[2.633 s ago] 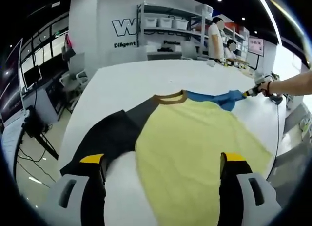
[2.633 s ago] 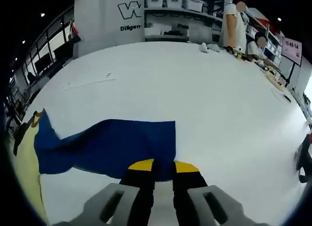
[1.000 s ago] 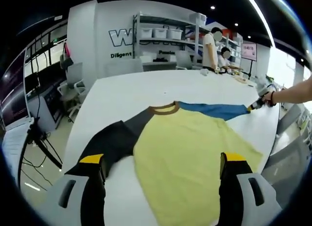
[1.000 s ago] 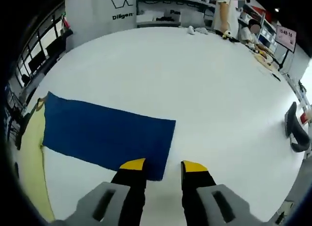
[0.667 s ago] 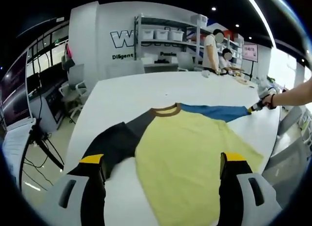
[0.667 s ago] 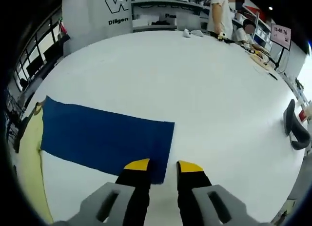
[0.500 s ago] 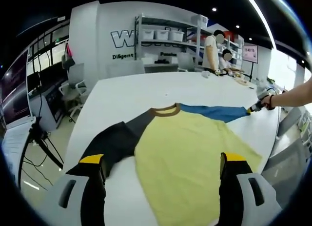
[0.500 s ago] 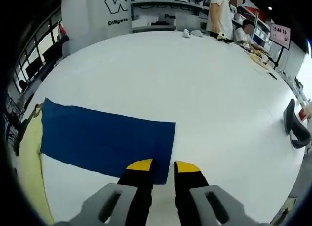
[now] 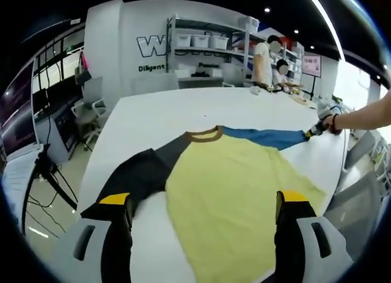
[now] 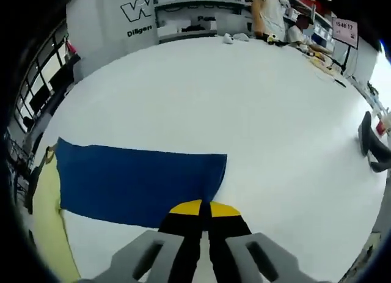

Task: Fold the garment on the visible template until the final outline fits inside the template.

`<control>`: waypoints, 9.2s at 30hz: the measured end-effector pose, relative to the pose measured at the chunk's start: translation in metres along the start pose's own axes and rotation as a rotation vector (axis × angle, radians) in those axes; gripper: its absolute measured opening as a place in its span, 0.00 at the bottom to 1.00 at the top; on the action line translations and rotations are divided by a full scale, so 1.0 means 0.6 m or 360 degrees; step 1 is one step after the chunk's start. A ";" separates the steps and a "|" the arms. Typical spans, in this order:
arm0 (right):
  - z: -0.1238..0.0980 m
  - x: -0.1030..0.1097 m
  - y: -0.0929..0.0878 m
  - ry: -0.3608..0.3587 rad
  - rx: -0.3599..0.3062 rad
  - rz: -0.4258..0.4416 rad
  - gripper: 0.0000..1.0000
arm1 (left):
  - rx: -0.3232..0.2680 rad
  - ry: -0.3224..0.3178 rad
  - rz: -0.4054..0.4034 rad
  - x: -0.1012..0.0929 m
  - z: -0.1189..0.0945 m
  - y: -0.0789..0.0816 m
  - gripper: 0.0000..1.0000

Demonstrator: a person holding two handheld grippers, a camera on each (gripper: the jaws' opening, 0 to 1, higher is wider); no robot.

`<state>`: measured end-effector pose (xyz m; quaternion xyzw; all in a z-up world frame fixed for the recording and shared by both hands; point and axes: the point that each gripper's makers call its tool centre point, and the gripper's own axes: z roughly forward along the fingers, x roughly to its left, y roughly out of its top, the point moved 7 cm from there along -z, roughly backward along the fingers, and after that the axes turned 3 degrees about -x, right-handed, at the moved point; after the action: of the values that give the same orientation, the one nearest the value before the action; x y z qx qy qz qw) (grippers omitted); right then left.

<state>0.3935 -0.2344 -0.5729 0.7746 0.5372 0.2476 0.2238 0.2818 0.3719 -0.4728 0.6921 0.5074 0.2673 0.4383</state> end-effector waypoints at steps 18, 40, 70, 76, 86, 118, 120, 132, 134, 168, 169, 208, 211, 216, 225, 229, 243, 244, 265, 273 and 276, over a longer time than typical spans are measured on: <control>-0.039 0.112 0.082 0.0331 0.0053 0.0020 0.00 | -0.0012 -0.0028 0.0044 -0.006 -0.003 0.004 0.99; -0.076 0.351 0.105 0.0657 0.0041 -0.0299 0.00 | 0.0008 -0.0109 0.0051 -0.025 -0.008 -0.002 0.99; -0.124 0.637 0.038 0.1063 0.0048 -0.0555 0.00 | 0.0015 -0.0268 0.0129 -0.045 -0.010 -0.007 0.99; -0.127 0.675 0.025 0.1067 0.0034 -0.0607 0.00 | 0.0022 -0.0282 0.0136 -0.044 -0.010 -0.009 0.99; -0.137 0.739 0.005 0.1143 0.0031 -0.0635 0.00 | 0.0033 -0.0305 0.0158 -0.046 -0.009 -0.011 0.99; -0.076 0.812 -0.170 0.1192 0.0328 -0.0912 0.00 | -0.0033 -0.0253 0.0196 -0.032 -0.018 -0.011 0.99; -0.071 0.812 -0.178 0.1189 0.0346 -0.0917 0.00 | -0.0029 -0.0255 0.0192 -0.032 -0.018 -0.012 0.99; -0.061 0.823 -0.226 0.1266 0.0428 -0.1017 0.00 | -0.0021 -0.0192 0.0142 -0.018 -0.027 -0.021 0.99; -0.059 0.827 -0.238 0.1280 0.0473 -0.0987 0.00 | -0.0021 -0.0188 0.0142 -0.016 -0.027 -0.021 0.99; 0.023 0.549 0.006 0.0798 -0.0068 -0.0967 0.39 | -0.0070 -0.0172 0.0158 -0.010 -0.021 -0.011 0.99; 0.030 0.538 0.008 0.0762 -0.0060 -0.0980 0.40 | -0.0049 -0.0168 0.0156 -0.008 -0.019 -0.015 0.99; 0.146 0.449 0.038 0.0400 -0.0176 -0.0811 0.35 | 0.0109 -0.0148 0.0185 0.006 0.012 -0.024 0.97; 0.136 0.455 0.029 0.0436 -0.0170 -0.0843 0.35 | 0.0108 -0.0149 0.0188 0.007 0.013 -0.023 0.96; 0.135 0.464 0.023 0.0493 -0.0153 -0.0850 0.37 | 0.0118 -0.0157 0.0193 0.005 0.018 -0.023 0.96; 0.143 0.460 0.031 0.0455 -0.0184 -0.0820 0.38 | 0.0119 -0.0160 0.0191 0.006 0.021 -0.023 0.96; 0.145 0.449 0.038 0.0426 -0.0205 -0.0780 0.37 | 0.0127 -0.0159 0.0189 0.006 0.023 -0.024 0.95; 0.077 0.445 0.031 0.0555 -0.0220 -0.0690 0.40 | 0.0067 -0.0155 0.0190 -0.002 0.022 -0.011 0.99; 0.072 0.445 0.023 0.0567 -0.0202 -0.0687 0.41 | 0.0059 -0.0158 0.0179 -0.004 0.022 -0.010 0.99; 0.022 0.442 -0.080 0.0634 -0.0126 -0.0774 0.36 | 0.0032 -0.0172 0.0168 -0.021 0.007 -0.014 0.99; 0.015 0.446 -0.086 0.0607 -0.0150 -0.0742 0.19 | 0.0022 -0.0193 0.0161 -0.027 0.010 -0.009 0.99; 0.016 0.441 -0.093 0.0555 -0.0144 -0.0736 0.16 | 0.0018 -0.0197 0.0161 -0.029 0.010 -0.008 0.99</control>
<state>0.4388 0.0323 -0.5765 0.5665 0.7184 0.3431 0.2130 0.2785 0.3542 -0.4786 0.7345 0.4451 0.2429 0.4510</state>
